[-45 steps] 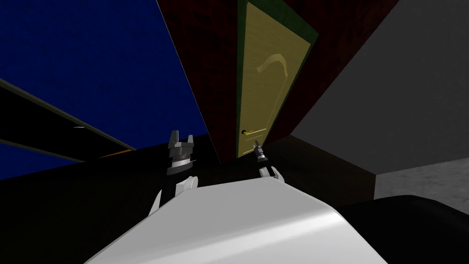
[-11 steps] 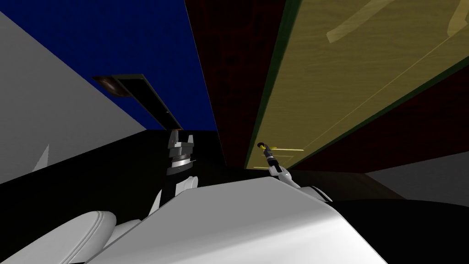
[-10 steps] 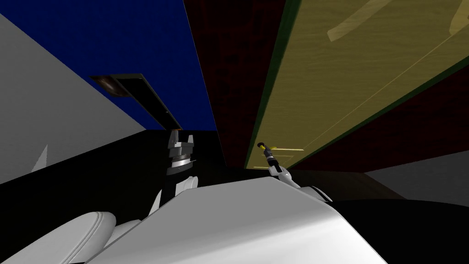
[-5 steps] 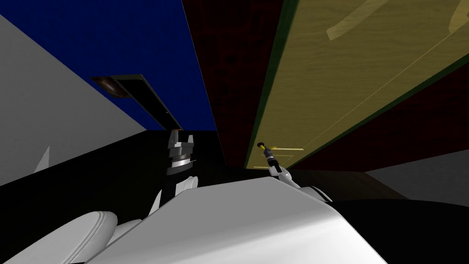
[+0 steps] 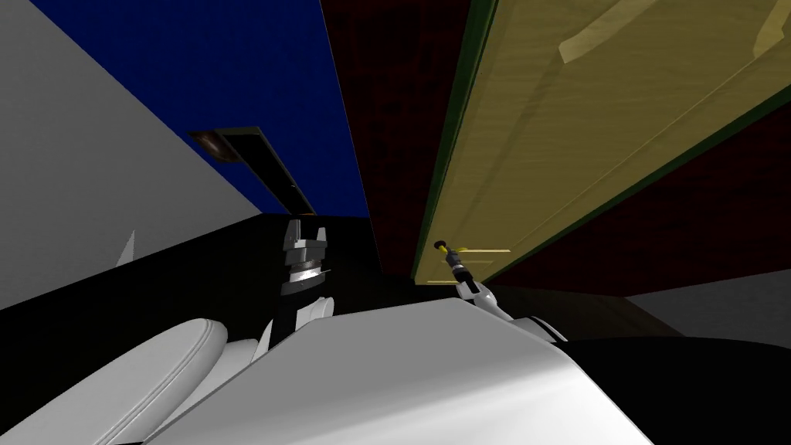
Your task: Pull the door open
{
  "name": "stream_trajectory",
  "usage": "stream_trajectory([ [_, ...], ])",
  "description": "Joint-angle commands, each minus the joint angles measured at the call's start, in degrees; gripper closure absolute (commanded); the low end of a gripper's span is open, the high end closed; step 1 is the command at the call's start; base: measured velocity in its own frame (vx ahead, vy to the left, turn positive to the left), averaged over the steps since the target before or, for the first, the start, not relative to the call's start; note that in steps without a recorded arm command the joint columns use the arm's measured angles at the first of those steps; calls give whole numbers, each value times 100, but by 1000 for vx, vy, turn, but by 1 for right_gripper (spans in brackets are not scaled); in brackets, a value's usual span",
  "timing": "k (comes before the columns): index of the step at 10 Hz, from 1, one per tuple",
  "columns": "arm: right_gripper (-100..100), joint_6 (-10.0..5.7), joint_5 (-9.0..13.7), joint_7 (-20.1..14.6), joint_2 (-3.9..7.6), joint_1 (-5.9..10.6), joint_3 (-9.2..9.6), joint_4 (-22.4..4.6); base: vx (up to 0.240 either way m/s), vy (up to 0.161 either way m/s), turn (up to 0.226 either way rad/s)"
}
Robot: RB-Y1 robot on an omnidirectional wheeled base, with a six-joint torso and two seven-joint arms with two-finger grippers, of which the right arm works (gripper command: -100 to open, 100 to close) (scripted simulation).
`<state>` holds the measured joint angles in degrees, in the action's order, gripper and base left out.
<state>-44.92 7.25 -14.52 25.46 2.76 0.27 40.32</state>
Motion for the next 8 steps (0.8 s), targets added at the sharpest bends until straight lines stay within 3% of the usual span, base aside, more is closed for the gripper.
stream_trajectory([
  [1,100,-129,-48,-130,84,-59,113,-2,-225,-71,118],
  [4,100,-266,-119,-341,233,-178,288,57,-206,-77,109],
  [5,100,-221,-106,-293,185,-159,263,29,-95,-22,27],
  [8,100,-545,-158,-524,384,-373,440,48,-178,-60,132],
])
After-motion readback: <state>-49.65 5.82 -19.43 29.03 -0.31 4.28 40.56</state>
